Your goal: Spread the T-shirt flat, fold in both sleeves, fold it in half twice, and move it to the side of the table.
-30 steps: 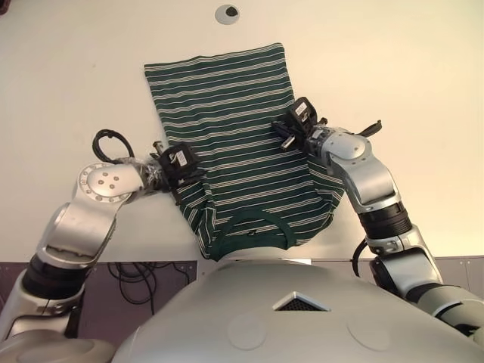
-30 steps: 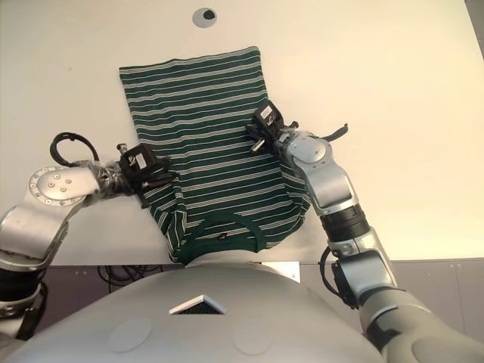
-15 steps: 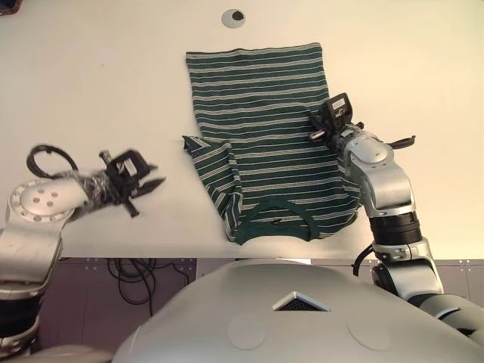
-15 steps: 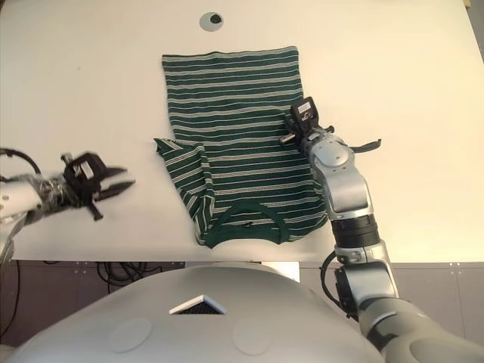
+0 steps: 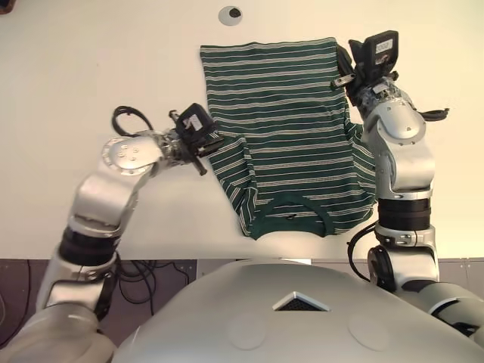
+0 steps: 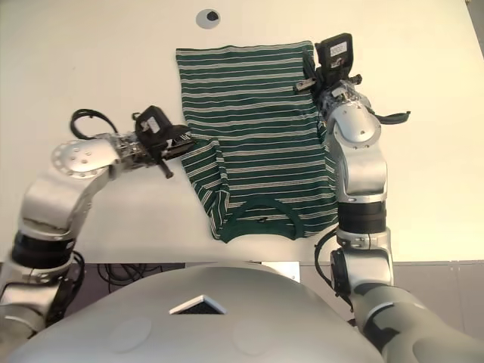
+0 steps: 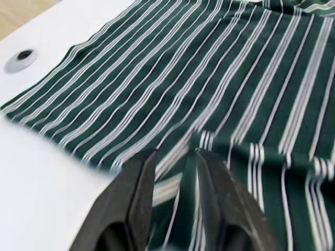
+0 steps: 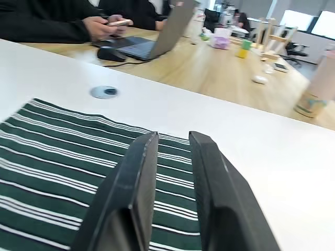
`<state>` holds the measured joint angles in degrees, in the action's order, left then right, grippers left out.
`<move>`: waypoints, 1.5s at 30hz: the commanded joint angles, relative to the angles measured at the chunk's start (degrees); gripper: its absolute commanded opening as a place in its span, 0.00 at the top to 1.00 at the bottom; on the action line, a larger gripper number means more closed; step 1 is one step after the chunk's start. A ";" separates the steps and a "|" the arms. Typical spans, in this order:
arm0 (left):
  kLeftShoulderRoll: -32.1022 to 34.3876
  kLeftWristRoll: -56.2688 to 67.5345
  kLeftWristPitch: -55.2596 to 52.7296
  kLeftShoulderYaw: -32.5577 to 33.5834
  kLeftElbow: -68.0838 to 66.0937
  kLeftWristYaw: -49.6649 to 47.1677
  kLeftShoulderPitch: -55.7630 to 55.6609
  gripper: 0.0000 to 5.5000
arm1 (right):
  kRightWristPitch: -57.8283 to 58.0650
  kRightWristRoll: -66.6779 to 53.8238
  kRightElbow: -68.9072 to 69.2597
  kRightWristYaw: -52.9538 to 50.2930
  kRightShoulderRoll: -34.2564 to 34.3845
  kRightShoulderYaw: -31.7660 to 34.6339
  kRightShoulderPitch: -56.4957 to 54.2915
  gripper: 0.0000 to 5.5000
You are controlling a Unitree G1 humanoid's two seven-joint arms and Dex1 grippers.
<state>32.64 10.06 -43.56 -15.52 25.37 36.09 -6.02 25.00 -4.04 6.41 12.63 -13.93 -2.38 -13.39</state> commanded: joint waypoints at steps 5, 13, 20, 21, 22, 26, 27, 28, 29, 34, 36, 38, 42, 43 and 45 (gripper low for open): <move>-11.16 -2.15 2.25 -7.64 -12.29 -2.32 -9.22 0.76 | 2.52 0.87 -3.29 4.37 -0.29 -5.20 1.42 0.81; -0.70 -7.61 -2.71 -16.34 -4.26 3.40 -6.83 0.76 | 3.75 2.72 -8.18 4.50 0.42 -7.41 2.67 0.81; 10.04 -7.15 -7.09 -7.30 9.07 0.70 9.71 0.76 | 5.36 4.84 -12.98 2.92 -2.00 -6.75 6.64 0.81; 11.52 -7.04 -7.66 -4.89 11.55 -0.02 13.71 0.76 | 5.84 5.22 -13.27 2.22 -2.43 -6.24 7.14 0.81; 12.75 -6.98 -8.08 -2.71 13.68 -0.50 17.18 0.76 | 6.10 5.51 -13.26 1.72 -2.79 -5.77 7.67 0.81; 16.95 -5.64 -8.89 8.78 20.43 -0.28 30.05 0.76 | 7.77 6.11 -10.25 -0.12 -3.67 -2.85 11.76 0.81; 17.27 -5.38 -8.85 11.25 20.79 -0.17 31.85 0.76 | 8.05 6.32 -9.75 -0.18 -3.81 -2.56 12.41 0.81; 16.85 -4.94 -9.02 14.41 20.67 -0.24 33.61 0.76 | 8.22 6.55 -9.42 -0.19 -4.00 -2.51 12.84 0.81; 16.50 -4.49 -9.06 17.10 20.29 -0.27 34.98 0.76 | 8.30 6.70 -8.94 -0.18 -4.22 -2.49 13.32 0.81; 16.18 -4.37 -5.51 25.87 15.24 0.37 42.07 0.76 | 7.87 7.13 -6.23 0.34 -4.54 -3.05 14.53 0.81; 15.72 -2.90 -5.69 26.43 14.59 0.02 35.12 0.76 | 7.23 7.06 -4.27 0.42 -3.62 -3.18 14.24 0.81; 13.74 -0.87 -7.03 24.68 15.50 -0.82 25.77 0.76 | 5.66 6.91 -3.30 -0.14 -2.57 -2.81 12.57 0.81; 8.58 3.49 -11.35 17.25 15.00 -1.14 7.30 0.76 | 2.50 4.95 -1.85 -0.94 -0.42 -0.43 7.86 0.81; 7.41 3.88 -11.71 14.25 13.96 -0.89 4.22 0.76 | 1.87 4.04 -1.52 -1.19 0.18 0.42 6.83 0.81; 5.34 3.39 -11.56 7.88 10.94 -0.89 0.77 0.76 | 0.73 2.22 -1.19 -1.29 1.46 1.71 4.76 0.81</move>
<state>39.48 14.05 -54.65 -2.12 39.10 35.07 -2.87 26.67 0.19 4.12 11.40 -13.92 -1.81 -6.37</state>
